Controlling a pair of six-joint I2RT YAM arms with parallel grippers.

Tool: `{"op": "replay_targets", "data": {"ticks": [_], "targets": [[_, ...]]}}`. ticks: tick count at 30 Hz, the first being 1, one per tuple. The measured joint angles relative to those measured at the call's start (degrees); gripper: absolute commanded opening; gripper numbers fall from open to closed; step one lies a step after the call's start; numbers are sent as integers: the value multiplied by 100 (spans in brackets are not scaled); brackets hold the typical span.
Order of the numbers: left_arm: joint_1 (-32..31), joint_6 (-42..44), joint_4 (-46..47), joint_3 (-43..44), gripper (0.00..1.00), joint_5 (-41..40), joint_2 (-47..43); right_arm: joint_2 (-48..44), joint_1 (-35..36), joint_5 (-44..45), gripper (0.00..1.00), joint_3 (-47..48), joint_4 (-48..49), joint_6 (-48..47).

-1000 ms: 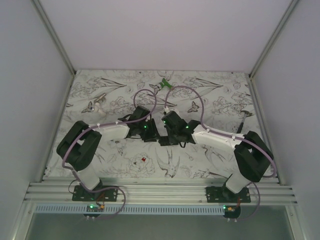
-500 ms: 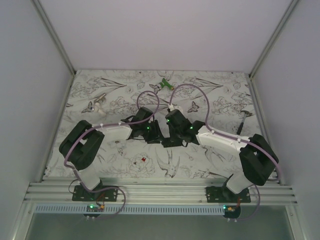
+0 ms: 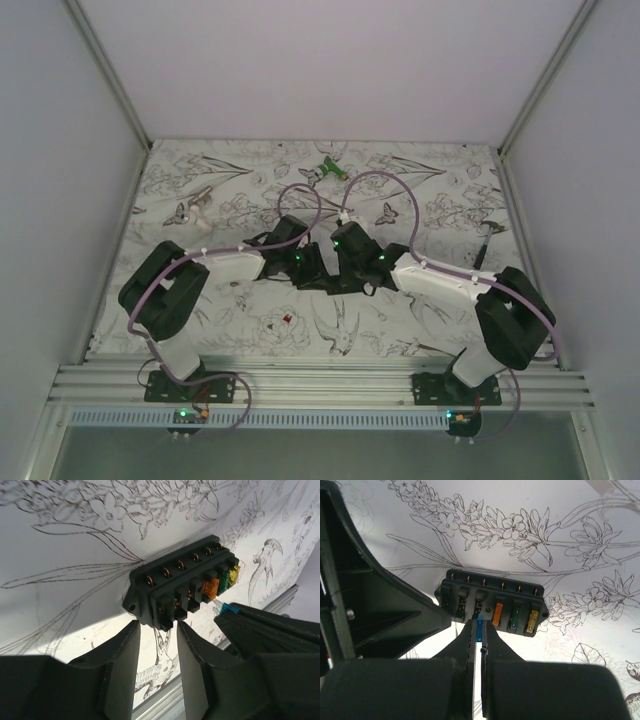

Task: Snap on the fuse box
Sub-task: Install the fuse at the fuse box base.

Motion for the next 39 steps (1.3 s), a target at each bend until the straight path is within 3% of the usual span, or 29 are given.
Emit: {"op": "replay_targets", "data": {"ticks": [11,19,29,39], "targets": [[-229,107,52,2,39,328,11,0,0,-22,0,-131,0,42],[-245,219,129,-42,45,179,-74,-11,0,-17,0,-133,4,39],[-142,439,149,11,39,-192,-105,-79,0,33,0,-173,28,39],[-219,476,166,173,38,-50,160,-125,0,31,0,-232,85,28]]}}
